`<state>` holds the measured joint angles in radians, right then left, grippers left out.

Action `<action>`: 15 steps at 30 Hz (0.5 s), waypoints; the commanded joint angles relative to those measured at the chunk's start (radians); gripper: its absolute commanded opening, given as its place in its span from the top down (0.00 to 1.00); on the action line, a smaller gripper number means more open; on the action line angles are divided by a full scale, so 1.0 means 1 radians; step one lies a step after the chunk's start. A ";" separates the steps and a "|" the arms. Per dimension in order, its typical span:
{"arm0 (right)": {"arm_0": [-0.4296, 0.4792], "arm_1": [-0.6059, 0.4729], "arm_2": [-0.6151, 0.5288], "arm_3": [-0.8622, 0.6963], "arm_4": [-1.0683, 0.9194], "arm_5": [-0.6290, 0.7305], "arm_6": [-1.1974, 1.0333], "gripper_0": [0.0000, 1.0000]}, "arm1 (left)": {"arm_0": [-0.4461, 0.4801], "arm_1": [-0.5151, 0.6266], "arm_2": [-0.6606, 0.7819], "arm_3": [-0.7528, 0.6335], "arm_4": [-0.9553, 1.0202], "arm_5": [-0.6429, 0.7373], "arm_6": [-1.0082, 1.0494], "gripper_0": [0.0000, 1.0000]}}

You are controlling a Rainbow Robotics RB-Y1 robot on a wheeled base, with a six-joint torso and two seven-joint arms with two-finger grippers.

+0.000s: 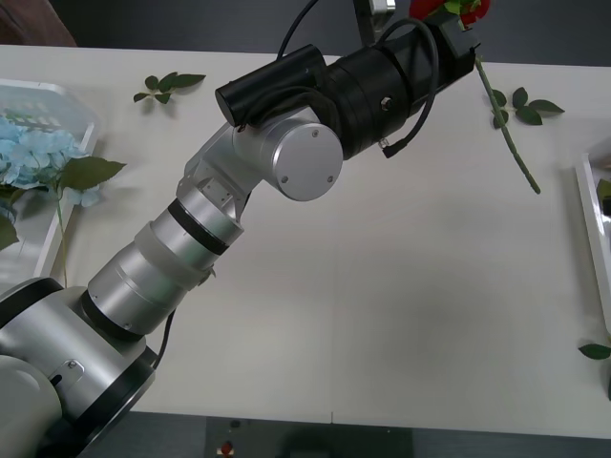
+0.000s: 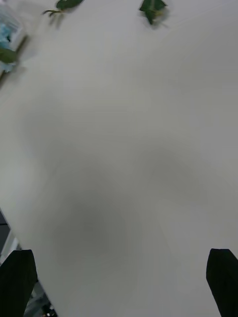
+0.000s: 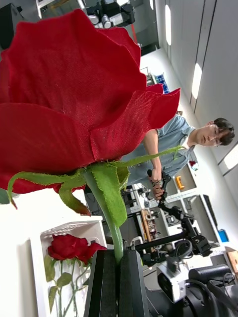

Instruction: Put the red flowers into the right box and the blue flowers into the left box

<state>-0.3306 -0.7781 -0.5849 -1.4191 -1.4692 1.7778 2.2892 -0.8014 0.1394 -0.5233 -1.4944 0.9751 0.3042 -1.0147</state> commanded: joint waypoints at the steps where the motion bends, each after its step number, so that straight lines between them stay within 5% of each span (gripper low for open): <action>1: -0.061 -0.032 -0.013 -0.021 -0.085 0.057 -0.129 0.00 | -0.039 0.019 0.012 -0.021 0.043 -0.017 -0.005 1.00; 15: -0.194 0.011 0.073 -0.021 -0.275 0.088 -0.505 0.00 | -0.039 0.019 0.012 -0.021 0.043 -0.017 -0.005 1.00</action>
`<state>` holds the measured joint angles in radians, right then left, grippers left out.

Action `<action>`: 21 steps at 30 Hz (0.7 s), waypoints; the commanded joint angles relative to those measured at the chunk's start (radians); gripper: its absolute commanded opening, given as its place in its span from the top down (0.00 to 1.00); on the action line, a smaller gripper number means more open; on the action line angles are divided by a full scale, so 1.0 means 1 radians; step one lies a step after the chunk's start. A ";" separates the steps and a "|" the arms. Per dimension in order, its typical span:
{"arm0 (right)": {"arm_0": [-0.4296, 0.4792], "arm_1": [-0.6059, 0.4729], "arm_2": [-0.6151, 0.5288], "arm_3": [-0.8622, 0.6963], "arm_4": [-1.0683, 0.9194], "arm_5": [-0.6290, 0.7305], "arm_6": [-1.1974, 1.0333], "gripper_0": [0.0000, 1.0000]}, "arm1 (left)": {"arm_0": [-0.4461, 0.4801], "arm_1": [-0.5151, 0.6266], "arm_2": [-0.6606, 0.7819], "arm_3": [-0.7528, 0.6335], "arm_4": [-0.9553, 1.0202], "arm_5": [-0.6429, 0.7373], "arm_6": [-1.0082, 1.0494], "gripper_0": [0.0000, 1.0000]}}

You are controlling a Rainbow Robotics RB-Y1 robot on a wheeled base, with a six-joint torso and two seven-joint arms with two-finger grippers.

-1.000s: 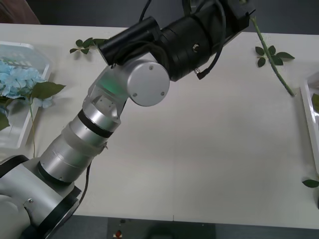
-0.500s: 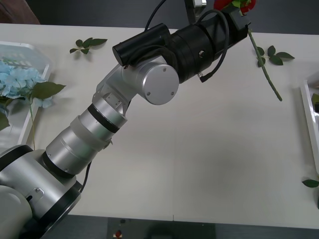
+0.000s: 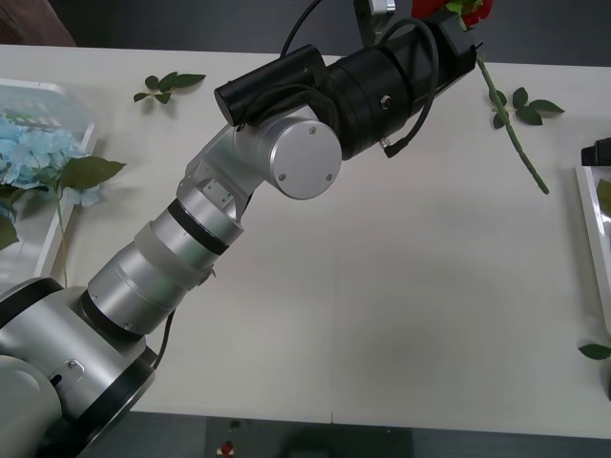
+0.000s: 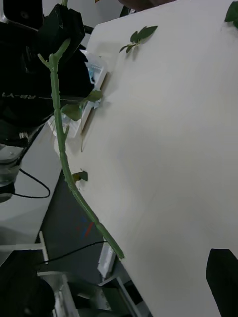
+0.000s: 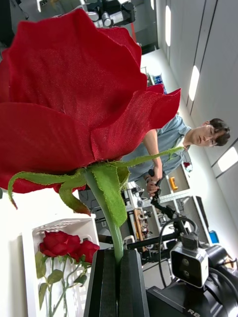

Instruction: Put the red flowers into the right box and the blue flowers into the left box

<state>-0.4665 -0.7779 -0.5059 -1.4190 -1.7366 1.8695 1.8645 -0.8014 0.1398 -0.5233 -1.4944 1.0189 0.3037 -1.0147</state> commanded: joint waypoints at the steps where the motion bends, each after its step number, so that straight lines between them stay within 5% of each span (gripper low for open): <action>1: -0.080 0.031 0.000 -0.020 -0.001 -0.006 -0.110 0.00 | -0.039 0.018 0.012 -0.021 0.000 -0.017 -0.005 1.00; 21: -0.235 0.193 0.081 -0.021 0.124 -0.075 -0.203 0.00 | -0.039 0.018 0.012 -0.021 0.000 -0.017 -0.005 1.00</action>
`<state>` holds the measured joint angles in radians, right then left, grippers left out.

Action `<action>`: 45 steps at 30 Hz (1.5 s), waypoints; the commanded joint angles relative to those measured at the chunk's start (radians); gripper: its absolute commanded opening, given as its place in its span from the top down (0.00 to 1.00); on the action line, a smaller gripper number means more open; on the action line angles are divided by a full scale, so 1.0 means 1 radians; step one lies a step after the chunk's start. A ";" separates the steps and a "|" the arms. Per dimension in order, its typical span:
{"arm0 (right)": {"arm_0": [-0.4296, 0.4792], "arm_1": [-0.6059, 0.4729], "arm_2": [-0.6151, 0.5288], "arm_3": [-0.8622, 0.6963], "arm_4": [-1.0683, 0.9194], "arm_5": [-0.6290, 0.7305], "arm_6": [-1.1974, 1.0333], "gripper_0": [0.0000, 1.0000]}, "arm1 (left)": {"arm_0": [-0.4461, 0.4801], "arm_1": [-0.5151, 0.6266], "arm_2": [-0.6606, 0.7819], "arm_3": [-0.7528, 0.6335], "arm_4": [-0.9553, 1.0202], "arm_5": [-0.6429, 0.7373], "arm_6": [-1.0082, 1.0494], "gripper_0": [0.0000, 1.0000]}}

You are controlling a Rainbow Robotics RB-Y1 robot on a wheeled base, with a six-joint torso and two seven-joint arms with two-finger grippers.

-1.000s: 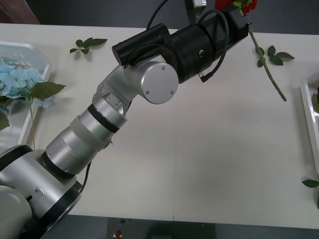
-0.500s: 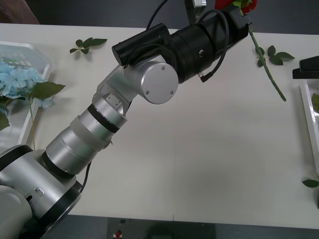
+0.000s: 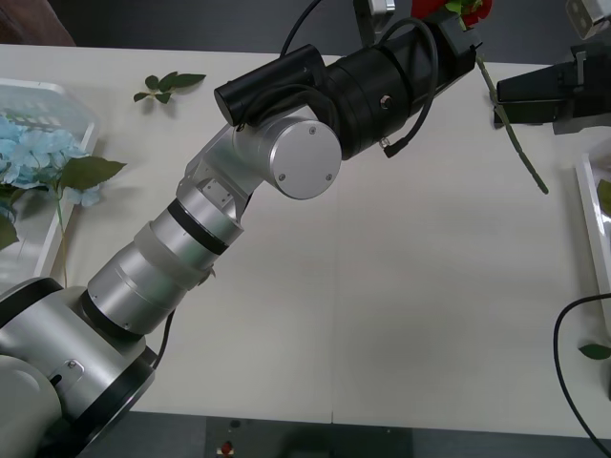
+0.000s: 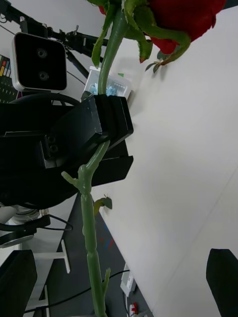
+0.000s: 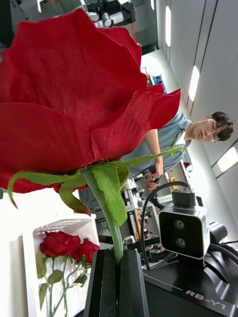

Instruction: Put the red flowers into the right box and the blue flowers into the left box

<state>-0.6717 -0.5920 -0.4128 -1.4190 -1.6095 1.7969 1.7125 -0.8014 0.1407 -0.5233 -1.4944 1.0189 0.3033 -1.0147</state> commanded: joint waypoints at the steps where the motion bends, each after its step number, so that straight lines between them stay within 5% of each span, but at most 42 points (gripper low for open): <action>1: -0.029 0.011 -0.011 -0.021 -0.003 -0.002 -0.053 0.03 | -0.039 0.017 0.012 -0.021 0.000 -0.016 -0.005 1.00; 3: -0.029 0.014 -0.004 -0.021 -0.006 -0.002 -0.060 0.34 | -0.039 0.017 0.012 -0.021 0.000 -0.016 -0.005 1.00; 4: -0.029 0.014 0.003 -0.021 -0.009 0.001 -0.068 0.66 | -0.039 0.017 0.012 -0.021 0.000 -0.016 -0.005 1.00; 5: -0.029 0.014 0.009 -0.021 -0.010 -0.001 -0.073 0.83 | -0.039 0.017 0.012 -0.021 0.000 -0.016 -0.005 1.00; 8: -0.029 0.015 0.022 -0.021 -0.012 -0.001 -0.088 0.96 | -0.039 0.017 0.012 -0.021 0.000 -0.016 -0.005 1.00; 26: -0.029 0.024 0.025 -0.021 -0.020 0.002 -0.117 1.00 | -0.039 0.017 0.012 -0.021 0.000 -0.016 -0.005 1.00; 27: -0.029 0.023 0.023 -0.021 -0.020 0.004 -0.117 1.00 | -0.039 0.017 0.012 -0.021 0.000 -0.016 -0.005 0.76; 28: -0.029 0.024 0.022 -0.021 -0.020 0.002 -0.117 1.00 | -0.039 0.017 0.012 -0.021 0.000 -0.016 -0.005 0.36; 30: -0.029 0.023 0.017 -0.021 -0.020 0.002 -0.120 1.00 | -0.039 0.017 0.012 -0.021 0.000 -0.016 -0.005 0.00; 45: -0.028 -0.037 -0.037 -0.021 0.057 0.002 -0.128 1.00 | -0.039 0.017 0.012 -0.021 0.000 -0.016 -0.005 0.00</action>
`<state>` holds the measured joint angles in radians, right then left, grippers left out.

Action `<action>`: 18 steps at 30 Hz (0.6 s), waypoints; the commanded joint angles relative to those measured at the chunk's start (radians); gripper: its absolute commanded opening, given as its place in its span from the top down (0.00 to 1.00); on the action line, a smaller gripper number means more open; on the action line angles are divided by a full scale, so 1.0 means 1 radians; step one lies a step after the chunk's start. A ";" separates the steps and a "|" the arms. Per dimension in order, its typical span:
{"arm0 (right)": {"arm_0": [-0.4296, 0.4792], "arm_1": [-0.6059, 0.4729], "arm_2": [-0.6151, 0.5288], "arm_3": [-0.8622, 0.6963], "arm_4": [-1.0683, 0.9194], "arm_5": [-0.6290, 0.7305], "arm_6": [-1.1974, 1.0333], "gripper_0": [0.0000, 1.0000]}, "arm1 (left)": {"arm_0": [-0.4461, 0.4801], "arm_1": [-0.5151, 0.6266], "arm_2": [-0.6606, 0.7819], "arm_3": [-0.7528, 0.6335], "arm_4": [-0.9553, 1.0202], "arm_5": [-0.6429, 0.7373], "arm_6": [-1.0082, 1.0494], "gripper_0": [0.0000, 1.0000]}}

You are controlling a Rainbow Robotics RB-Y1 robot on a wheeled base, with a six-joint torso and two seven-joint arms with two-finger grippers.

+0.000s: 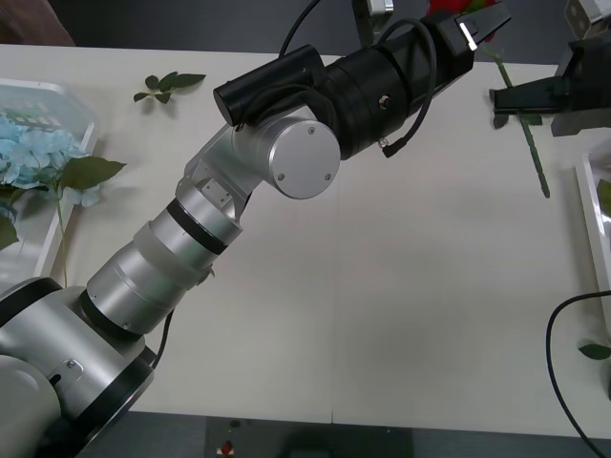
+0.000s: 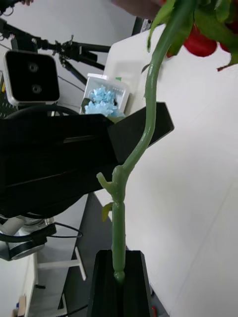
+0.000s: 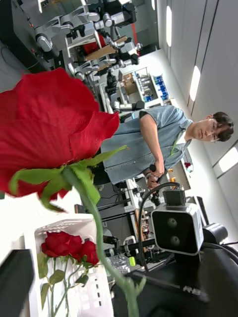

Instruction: Put the red flowers into the right box and the blue flowers into the left box

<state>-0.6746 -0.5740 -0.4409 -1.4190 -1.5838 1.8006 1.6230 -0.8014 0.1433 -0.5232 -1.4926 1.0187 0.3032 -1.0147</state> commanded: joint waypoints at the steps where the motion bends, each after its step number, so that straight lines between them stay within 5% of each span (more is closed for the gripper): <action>1: -0.025 -0.069 -0.013 -0.021 0.054 -0.001 -0.038 1.00 | -0.039 0.015 0.012 -0.023 0.000 -0.016 -0.005 0.00; 7: -0.025 -0.147 -0.024 -0.021 0.212 -0.001 -0.034 1.00 | -0.025 0.025 -0.008 -0.021 -0.002 -0.010 -0.008 0.00; 10: -0.022 -0.181 -0.027 -0.021 0.311 -0.001 -0.032 1.00 | -0.025 0.055 0.015 -0.054 0.000 0.099 -0.008 0.00; 15: 0.001 -0.242 -0.028 -0.021 0.481 -0.001 -0.028 1.00 | -0.027 0.070 0.181 -0.201 -0.100 0.591 -0.018 0.00; 18: 0.029 -0.280 -0.030 -0.020 0.558 -0.001 -0.020 1.00 | -0.027 0.071 0.220 -0.276 -0.141 0.752 -0.018 0.00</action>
<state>-0.6663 -0.7939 -0.4594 -1.4189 -1.0689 1.8007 1.6230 -0.8010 0.2070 -0.3356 -1.6713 0.8961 0.9972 -1.0147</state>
